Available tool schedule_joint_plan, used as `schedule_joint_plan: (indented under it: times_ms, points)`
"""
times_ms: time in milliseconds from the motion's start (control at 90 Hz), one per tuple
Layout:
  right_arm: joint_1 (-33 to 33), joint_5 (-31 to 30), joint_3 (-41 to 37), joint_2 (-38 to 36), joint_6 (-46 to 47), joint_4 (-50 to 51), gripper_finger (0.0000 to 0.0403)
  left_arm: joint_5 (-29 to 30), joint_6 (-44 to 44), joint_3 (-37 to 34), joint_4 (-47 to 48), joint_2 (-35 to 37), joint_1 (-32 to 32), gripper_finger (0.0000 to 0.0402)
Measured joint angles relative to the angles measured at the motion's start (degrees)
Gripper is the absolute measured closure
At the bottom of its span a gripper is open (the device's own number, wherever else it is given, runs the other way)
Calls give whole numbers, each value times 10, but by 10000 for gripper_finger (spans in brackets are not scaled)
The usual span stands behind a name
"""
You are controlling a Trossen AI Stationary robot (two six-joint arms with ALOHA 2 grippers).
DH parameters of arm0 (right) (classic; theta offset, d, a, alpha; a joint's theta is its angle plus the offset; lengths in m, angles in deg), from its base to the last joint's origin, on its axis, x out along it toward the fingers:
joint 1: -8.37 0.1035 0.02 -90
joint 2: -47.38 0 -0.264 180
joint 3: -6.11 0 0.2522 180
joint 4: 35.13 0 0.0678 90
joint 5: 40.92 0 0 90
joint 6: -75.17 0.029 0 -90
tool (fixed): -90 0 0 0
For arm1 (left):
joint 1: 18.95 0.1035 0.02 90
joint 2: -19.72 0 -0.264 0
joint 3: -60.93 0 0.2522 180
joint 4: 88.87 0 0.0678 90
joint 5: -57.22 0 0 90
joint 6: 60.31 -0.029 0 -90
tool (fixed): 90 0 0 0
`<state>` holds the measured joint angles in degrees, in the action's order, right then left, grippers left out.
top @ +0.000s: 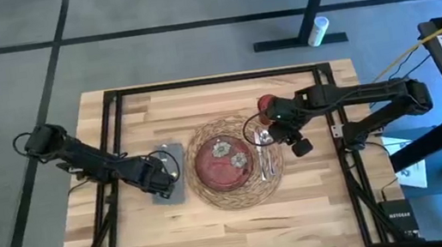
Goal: Set table place
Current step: Adjust the gray table napkin, then adjust the silver fork on the gray table napkin
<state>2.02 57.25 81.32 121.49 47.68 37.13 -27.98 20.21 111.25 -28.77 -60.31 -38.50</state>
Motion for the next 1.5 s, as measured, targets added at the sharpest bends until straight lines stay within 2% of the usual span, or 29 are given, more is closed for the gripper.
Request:
schedule_joint_plan:
  times_ms: [711,1078,1278,1400,1500]
  points:
    - [0,0,0,0,1,4,288,21,-27,0,-6,1,-4,401]
    - [0,0,0,0,4,4,288,19,-32,1,-42,2,-10,401]
    - [0,0,0,0,4,4,288,30,-24,40,76,2,-24,401]
    - [0,0,0,0,4,4,288,91,-28,77,173,2,-17,401]
    - [0,0,0,0,3,0,288,138,-58,91,234,2,18,401]
